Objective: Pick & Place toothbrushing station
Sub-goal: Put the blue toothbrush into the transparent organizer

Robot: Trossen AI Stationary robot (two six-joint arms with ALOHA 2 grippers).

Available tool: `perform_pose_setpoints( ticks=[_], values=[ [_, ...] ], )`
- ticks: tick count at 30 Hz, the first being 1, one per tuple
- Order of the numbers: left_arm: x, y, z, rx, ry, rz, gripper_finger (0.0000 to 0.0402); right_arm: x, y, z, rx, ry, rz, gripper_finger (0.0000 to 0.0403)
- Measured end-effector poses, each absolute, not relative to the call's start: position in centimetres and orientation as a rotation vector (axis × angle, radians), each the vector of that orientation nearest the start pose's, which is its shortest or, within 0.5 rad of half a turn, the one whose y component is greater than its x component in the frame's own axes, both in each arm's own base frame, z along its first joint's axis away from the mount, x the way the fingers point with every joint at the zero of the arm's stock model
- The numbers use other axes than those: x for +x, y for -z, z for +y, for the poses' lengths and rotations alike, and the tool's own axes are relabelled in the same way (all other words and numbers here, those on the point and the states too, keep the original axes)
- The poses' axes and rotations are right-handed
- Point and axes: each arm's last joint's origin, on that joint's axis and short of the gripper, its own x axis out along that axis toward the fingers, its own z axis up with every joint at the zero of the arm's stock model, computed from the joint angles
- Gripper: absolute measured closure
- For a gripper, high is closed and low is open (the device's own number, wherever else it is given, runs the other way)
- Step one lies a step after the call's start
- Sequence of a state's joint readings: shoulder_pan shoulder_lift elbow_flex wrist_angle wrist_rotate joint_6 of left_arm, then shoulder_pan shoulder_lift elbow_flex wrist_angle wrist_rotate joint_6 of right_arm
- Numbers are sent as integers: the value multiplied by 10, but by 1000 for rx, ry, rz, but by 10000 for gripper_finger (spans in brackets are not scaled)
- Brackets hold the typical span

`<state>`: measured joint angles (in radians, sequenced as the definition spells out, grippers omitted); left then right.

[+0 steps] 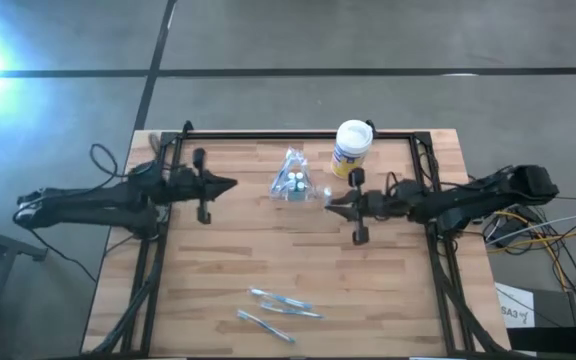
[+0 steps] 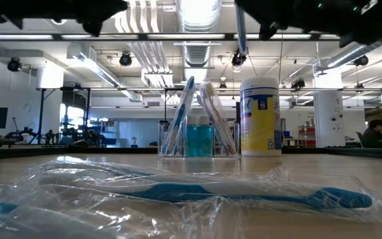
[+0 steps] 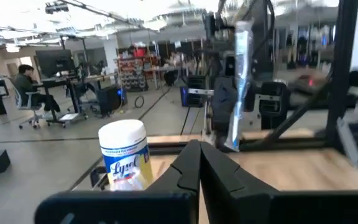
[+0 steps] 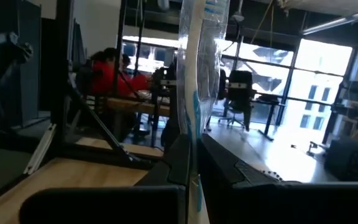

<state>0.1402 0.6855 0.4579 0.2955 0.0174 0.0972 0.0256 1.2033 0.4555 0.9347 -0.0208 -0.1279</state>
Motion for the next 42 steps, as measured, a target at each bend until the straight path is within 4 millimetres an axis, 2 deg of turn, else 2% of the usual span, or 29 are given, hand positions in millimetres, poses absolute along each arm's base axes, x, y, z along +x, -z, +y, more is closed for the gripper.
perform_pose_setpoints(
  ticks=[8, 11, 20, 26, 30, 36, 42],
  values=[
    [209, -306, 29, 176, -123, -9, 398, 259, -225, -16, -95, -15, -234, 390],
    [227, -305, 32, 172, -120, 30, 394, 265, -218, -17, -100, -16, -221, 390],
    [273, -299, 36, 108, -65, 42, 334, 280, -222, -18, -104, -16, -233, 390],
    [286, -300, 34, 105, 70, 0, 269, 282, -221, -18, -102, -16, -220, 390],
    [293, -299, 34, 114, 95, 5, 235, 282, -222, -18, -104, -14, -225, 390],
    [302, -298, 34, 119, 111, 15, 220, 283, -222, -18, -122, -11, -215, 390],
    [307, -304, 35, 135, 109, -68, 220, 283, -222, -18, -121, -9, -212, 390]
  ],
)
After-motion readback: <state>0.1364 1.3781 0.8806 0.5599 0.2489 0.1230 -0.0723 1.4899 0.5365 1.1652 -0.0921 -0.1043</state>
